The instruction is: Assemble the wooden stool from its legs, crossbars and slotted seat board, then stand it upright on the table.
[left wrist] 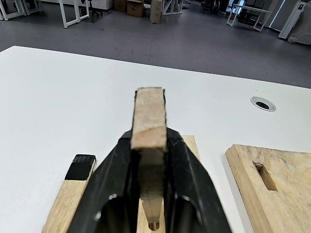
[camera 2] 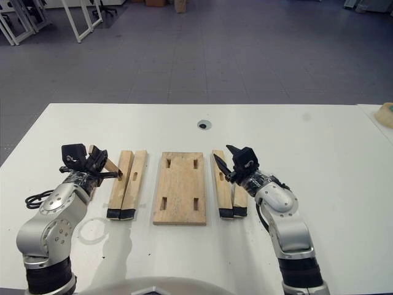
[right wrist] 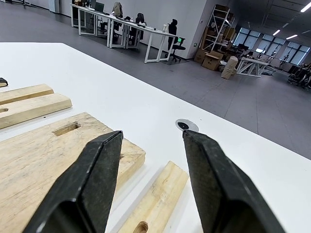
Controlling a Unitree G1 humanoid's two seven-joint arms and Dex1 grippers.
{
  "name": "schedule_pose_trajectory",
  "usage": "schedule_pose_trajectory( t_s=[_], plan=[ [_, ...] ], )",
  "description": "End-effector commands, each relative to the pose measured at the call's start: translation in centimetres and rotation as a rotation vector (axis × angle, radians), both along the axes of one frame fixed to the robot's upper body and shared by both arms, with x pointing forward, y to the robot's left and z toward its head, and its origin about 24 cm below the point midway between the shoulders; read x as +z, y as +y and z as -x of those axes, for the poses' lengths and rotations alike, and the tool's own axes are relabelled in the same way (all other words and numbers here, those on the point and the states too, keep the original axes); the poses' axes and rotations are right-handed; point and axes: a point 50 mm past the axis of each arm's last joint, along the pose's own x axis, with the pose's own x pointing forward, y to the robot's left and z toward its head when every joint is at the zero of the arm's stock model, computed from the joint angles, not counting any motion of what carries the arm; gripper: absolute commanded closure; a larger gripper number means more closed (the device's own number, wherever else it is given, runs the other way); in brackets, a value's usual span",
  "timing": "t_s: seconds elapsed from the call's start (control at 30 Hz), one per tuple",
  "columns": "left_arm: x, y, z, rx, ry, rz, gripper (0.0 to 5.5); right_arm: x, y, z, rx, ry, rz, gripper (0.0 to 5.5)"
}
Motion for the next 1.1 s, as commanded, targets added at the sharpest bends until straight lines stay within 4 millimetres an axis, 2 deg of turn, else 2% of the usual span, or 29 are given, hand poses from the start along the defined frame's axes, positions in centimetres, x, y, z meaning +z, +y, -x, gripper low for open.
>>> schedule_pose_trajectory(
  t_s=[0.03,0.27,0.43,0.47,0.57,0.7,0.77,0.93,1.1],
  plan=[
    [-0.7,-0.1,0.5,-0.008,0.037,-0.006,5.08,0.1,-0.3,-0.1,-0.006,0.0,0.016,3.23],
    [-2.4,-0.6,0.7,-0.013,0.097,0.085,5.08,0.0,-0.2,-0.2,-0.009,0.0,0.016,3.23],
    [-3.6,-0.3,0.8,0.005,0.142,0.07,5.08,0.0,-0.3,-0.2,-0.011,0.0,0.016,3.23],
    [-3.8,-0.1,1.0,0.011,0.158,0.055,5.08,0.0,-0.3,-0.2,-0.011,0.001,0.016,3.23],
    [-4.4,0.9,1.3,-0.023,0.208,-0.136,5.08,0.0,-0.3,-0.2,-0.011,0.001,0.016,3.23],
    [-4.0,2.2,0.8,-0.076,0.206,-0.279,5.08,0.1,-0.3,-0.4,-0.02,-0.004,0.014,3.23],
    [-3.5,2.4,0.2,-0.073,0.173,-0.265,5.08,0.1,-0.3,-0.5,-0.023,-0.006,0.011,3.23],
    [-2.8,2.2,-0.3,-0.068,0.116,-0.091,5.08,0.0,-0.4,-0.4,-0.031,-0.006,0.01,3.23],
    [-2.7,4.1,-0.2,-0.068,0.129,-0.044,5.08,-0.2,-0.4,-0.2,-0.037,-0.003,0.009,3.23]
  ],
)
